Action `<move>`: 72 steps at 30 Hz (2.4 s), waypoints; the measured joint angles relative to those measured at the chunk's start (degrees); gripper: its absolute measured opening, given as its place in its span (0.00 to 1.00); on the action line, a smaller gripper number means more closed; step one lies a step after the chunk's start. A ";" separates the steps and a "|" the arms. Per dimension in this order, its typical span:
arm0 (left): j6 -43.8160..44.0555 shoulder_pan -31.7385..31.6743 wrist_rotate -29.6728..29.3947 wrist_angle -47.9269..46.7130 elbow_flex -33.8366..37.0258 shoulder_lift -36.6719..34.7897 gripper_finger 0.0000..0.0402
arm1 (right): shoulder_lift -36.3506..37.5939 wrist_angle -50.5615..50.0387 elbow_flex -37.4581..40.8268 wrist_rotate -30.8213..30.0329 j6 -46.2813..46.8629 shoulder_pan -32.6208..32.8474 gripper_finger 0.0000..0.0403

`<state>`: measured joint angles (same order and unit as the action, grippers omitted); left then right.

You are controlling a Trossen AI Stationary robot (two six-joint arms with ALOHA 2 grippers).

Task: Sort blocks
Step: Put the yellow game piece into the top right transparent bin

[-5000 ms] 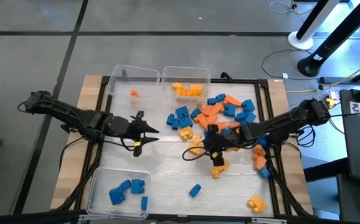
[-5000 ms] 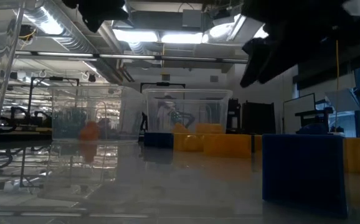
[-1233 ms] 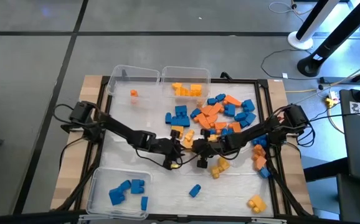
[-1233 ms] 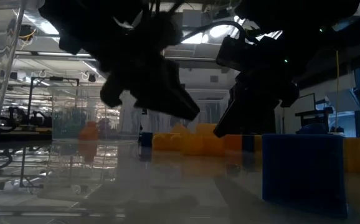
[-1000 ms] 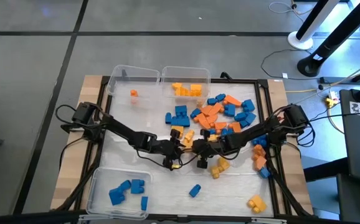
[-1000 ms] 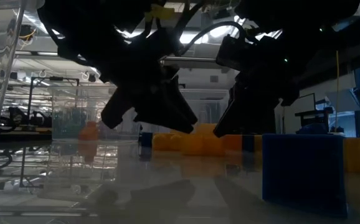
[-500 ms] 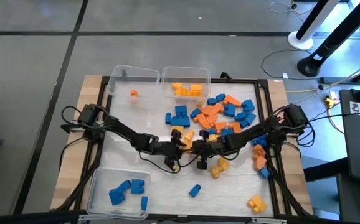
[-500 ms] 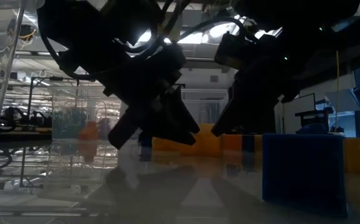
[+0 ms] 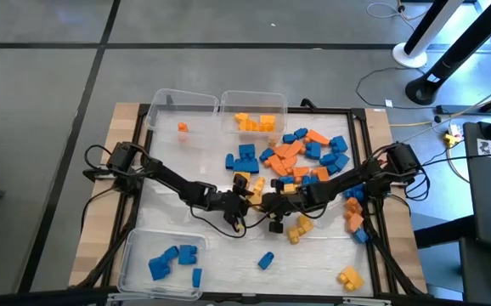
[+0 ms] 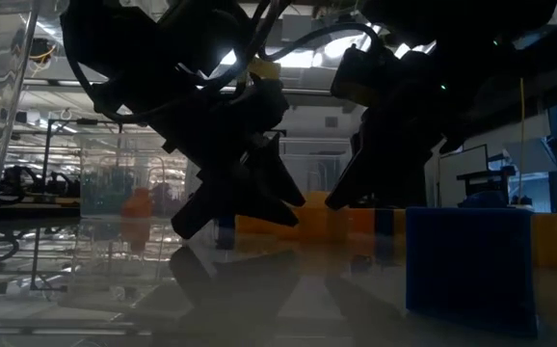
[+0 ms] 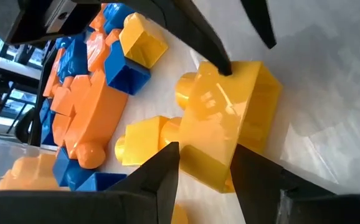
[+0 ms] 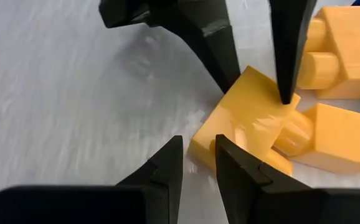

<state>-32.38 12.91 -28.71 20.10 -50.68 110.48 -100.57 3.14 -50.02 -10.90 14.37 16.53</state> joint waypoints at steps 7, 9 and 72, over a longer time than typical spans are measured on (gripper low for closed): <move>-0.87 0.00 -0.26 0.21 0.00 0.15 0.21 | 0.02 0.26 -0.02 0.44 -1.35 0.00 0.23; -0.87 0.00 -0.73 0.59 0.00 0.35 0.15 | 0.10 0.28 -0.02 0.38 -1.37 0.00 0.23; 15.29 0.72 -0.98 30.49 -0.16 -2.10 0.00 | 33.24 -24.07 -0.07 -15.68 -19.45 0.00 0.23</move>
<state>-17.09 13.63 -29.69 50.59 -50.84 108.37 -67.33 -20.93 -50.09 -26.58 -5.08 16.53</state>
